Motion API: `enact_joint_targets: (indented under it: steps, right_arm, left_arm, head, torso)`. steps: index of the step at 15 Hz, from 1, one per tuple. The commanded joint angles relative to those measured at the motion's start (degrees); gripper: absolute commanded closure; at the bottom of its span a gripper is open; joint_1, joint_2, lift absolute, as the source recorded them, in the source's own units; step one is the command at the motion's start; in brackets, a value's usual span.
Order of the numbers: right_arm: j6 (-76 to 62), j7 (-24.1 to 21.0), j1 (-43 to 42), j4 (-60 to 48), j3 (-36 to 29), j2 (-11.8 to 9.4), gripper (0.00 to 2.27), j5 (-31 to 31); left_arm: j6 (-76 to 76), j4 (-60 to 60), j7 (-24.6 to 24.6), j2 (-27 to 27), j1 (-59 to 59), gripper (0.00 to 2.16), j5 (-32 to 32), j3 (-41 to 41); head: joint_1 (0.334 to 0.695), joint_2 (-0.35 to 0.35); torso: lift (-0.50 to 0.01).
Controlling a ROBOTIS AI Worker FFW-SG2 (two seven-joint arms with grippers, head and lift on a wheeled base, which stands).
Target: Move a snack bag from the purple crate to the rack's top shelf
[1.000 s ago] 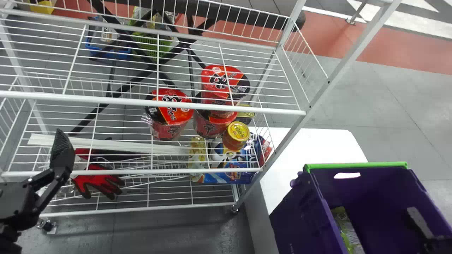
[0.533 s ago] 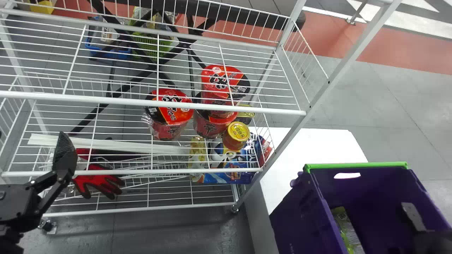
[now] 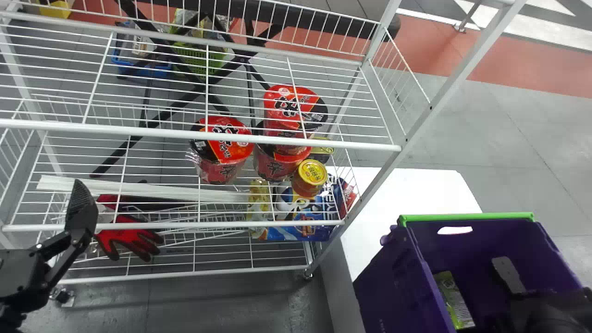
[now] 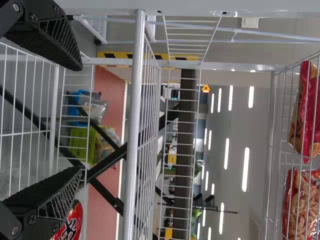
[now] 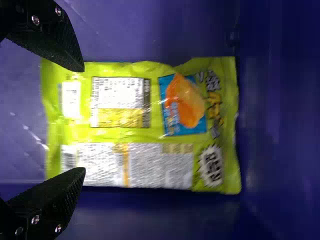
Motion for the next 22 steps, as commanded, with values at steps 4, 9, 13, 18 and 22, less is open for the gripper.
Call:
enact_joint_targets:
  steps: [4,9,13,18,22]
  right_arm:
    - [-3.54,-3.81,-0.31,3.80,2.83,-0.76,0.10,1.61]
    - [-7.76,-5.74,-0.58,9.07,2.57,-2.26,0.15,0.30]
    - [-8.11,-1.52,0.39,9.16,0.29,-3.84,0.18,-7.35]
    - [-8.11,-0.29,-1.11,12.33,-2.18,-5.33,0.18,-7.53]
    - [-9.87,-1.43,-1.28,14.00,-2.00,-5.60,0.19,-7.09]
  left_arm:
    - [0.09,0.29,0.09,-0.01,0.18,0.11,0.01,0.18]
    - [-0.09,0.99,0.09,-0.01,0.00,0.11,0.09,0.53]
    - [0.09,2.05,0.00,0.08,-0.79,0.11,0.18,0.44]
    - [-0.09,2.48,0.00,1.04,-0.79,0.11,0.97,1.06]
    - [-0.26,3.28,0.00,1.04,-0.88,0.11,0.97,1.50]
  head:
    - [0.695,-0.350]
    - [0.695,-0.350]
    - [0.695,-0.350]
    - [0.695,-0.350]
    - [0.695,-0.350]
  torso:
    - [-0.455]
    - [-0.455]
    - [-0.455]
    - [-0.455]
    - [-0.455]
